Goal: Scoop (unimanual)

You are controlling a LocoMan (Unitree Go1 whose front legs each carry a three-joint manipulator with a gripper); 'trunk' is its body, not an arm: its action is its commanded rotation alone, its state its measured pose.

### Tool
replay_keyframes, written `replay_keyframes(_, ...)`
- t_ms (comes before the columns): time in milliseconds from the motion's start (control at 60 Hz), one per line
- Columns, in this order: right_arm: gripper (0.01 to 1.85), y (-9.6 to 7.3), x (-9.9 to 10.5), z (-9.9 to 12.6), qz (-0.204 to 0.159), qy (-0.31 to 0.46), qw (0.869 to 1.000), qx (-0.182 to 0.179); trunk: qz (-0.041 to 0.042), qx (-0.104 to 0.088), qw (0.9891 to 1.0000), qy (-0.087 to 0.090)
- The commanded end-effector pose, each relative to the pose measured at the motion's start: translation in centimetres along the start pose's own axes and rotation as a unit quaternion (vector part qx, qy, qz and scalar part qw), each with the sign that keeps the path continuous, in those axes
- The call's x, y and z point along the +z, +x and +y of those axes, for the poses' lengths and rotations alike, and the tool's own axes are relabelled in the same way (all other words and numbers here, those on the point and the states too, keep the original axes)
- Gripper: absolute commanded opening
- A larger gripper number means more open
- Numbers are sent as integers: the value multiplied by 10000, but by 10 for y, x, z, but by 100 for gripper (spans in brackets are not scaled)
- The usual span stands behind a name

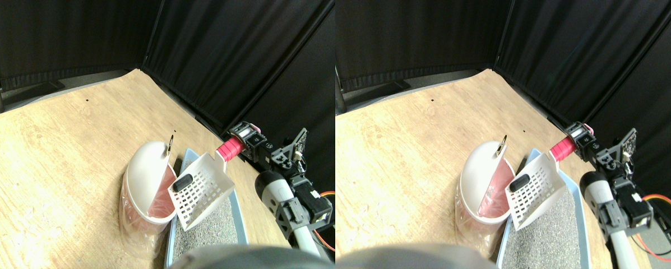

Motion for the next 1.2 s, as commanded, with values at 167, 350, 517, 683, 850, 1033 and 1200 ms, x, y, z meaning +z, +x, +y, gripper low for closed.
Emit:
replay_keyframes(167,6,-1,17,-10,-365,-259,9989,-130,-73,115,9966,-819)
replay_keyframes(350,6,2,15,-12,-255,-193,9991,-262,-69,104,9966,-810)
replay_keyframes(517,6,4,15,-16,-438,-205,9984,-288,-82,85,9966,-813)
replay_keyframes(683,6,5,13,-15,-344,-72,9988,-326,-79,87,9967,-804)
replay_keyframes(850,6,4,9,-17,-247,36,9987,-437,-59,40,9971,-760)
replay_keyframes(1033,18,0,-7,-21,-399,661,9952,-598,-29,-97,9984,-557)
replay_keyframes(1200,6,-13,-30,-27,-334,1700,9792,-1053,4,-298,9990,-332)
